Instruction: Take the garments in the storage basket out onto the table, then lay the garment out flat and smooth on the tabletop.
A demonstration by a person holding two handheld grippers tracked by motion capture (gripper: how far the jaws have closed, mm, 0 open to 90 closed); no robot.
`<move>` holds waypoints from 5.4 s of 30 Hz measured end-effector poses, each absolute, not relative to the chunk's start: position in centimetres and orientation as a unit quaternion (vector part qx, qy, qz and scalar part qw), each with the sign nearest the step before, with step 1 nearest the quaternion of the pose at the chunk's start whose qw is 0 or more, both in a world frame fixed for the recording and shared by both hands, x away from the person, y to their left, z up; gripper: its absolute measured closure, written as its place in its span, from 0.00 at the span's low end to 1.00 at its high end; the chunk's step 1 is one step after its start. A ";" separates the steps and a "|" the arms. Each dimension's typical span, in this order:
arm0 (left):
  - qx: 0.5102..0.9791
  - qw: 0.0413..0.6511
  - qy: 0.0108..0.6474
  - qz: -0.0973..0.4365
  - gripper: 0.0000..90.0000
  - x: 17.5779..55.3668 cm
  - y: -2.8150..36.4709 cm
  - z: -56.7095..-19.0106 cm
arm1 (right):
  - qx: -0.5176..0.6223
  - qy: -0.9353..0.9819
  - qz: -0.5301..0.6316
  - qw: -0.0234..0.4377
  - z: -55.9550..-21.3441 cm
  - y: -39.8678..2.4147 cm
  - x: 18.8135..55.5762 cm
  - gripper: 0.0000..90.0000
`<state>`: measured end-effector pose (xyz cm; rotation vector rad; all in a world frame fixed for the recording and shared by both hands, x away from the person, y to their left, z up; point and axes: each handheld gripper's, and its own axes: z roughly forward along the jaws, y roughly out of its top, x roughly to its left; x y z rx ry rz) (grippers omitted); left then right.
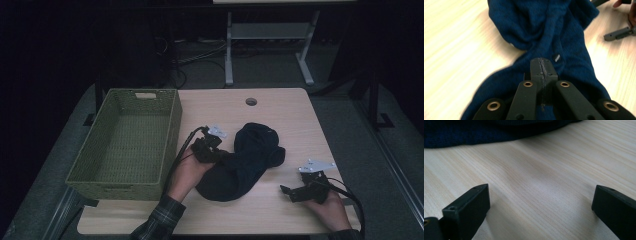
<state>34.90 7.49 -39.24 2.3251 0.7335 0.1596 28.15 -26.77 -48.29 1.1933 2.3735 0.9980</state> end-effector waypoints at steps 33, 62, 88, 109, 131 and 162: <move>0.918 0.276 0.285 -0.005 1.00 31.8 7.8 -45.0 | 0.415 0.827 0.347 0.151 -48.3 -26.8 28.2 0.01; 0.920 0.319 0.226 -0.017 0.82 29.1 5.8 -43.6 | 0.414 0.828 0.348 0.150 -48.3 -26.8 28.2 0.01; 0.922 0.289 0.257 0.014 1.00 28.8 8.5 -45.2 | 0.410 0.817 0.367 0.172 -43.1 -26.9 32.4 0.74; 0.923 0.286 0.258 0.017 1.00 28.8 8.3 -45.1 | 0.395 0.837 0.352 0.144 -43.7 -22.7 41.0 1.00; 0.924 0.295 0.243 -0.011 1.00 28.0 6.8 -45.2 | 0.414 0.838 0.319 0.153 -46.4 -21.5 45.5 1.00; 0.897 0.356 0.258 0.044 1.00 31.3 7.4 -41.3 | 0.389 0.830 0.370 0.154 -43.2 -23.0 40.5 1.00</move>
